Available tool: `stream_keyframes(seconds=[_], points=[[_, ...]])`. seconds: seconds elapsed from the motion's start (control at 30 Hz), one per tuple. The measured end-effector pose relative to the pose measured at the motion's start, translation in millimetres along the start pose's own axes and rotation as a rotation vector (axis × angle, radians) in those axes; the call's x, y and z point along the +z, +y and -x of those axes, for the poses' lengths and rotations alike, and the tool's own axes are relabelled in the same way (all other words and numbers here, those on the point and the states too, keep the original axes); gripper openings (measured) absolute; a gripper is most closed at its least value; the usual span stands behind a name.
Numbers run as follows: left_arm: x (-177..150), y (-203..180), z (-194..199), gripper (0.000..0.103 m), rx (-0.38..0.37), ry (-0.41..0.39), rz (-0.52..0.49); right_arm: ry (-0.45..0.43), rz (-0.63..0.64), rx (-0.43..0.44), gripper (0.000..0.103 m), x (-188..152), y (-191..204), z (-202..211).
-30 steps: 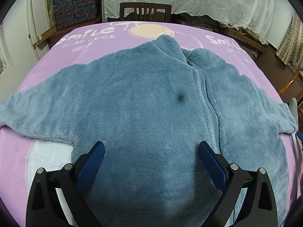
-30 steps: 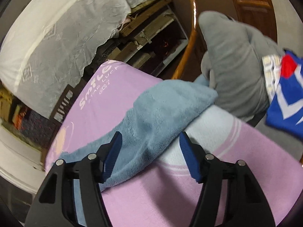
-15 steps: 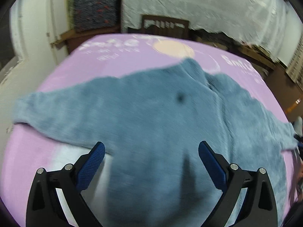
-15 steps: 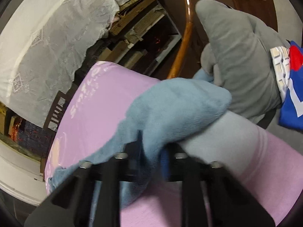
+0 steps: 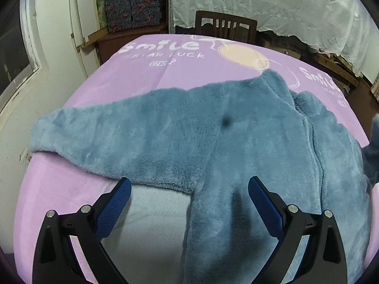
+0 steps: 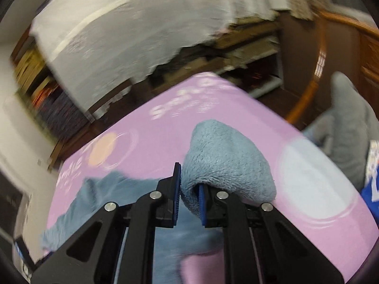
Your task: Fold large clothes
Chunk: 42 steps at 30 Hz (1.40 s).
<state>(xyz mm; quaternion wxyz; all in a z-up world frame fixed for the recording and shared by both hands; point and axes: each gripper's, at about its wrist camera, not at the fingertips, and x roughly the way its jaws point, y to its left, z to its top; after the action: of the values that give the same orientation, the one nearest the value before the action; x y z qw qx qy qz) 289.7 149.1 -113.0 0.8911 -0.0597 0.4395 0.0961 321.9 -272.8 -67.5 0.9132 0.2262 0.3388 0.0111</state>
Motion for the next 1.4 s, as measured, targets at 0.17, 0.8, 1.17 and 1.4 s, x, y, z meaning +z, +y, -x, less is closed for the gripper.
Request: stream_keyframes(seconds=[0.17, 0.8, 1.17, 1.4], points=[[0.8, 7.2, 1.6, 0.1, 0.004, -0.007, 0.025, 0.062, 0.189, 0.085, 0.013, -31.8, 88.6, -13.3], [-5.8, -18.0, 9.6, 0.099, 0.009, -0.045, -0.072, 0.352, 0.374, 0.267, 0.06, -108.1, 98.4, -17.5], [-18.1, -160.9, 46.0, 0.099, -0.04, -0.144, -0.453, 0.257, 0.125, 0.154, 0.018, -49.9, 13.0, -23.4], [-17.5, -230.0, 15.0, 0.1, -0.047, -0.088, -0.56, 0.262, 0.05, 0.231, 0.019, -54.2, 3.0, -52.9]])
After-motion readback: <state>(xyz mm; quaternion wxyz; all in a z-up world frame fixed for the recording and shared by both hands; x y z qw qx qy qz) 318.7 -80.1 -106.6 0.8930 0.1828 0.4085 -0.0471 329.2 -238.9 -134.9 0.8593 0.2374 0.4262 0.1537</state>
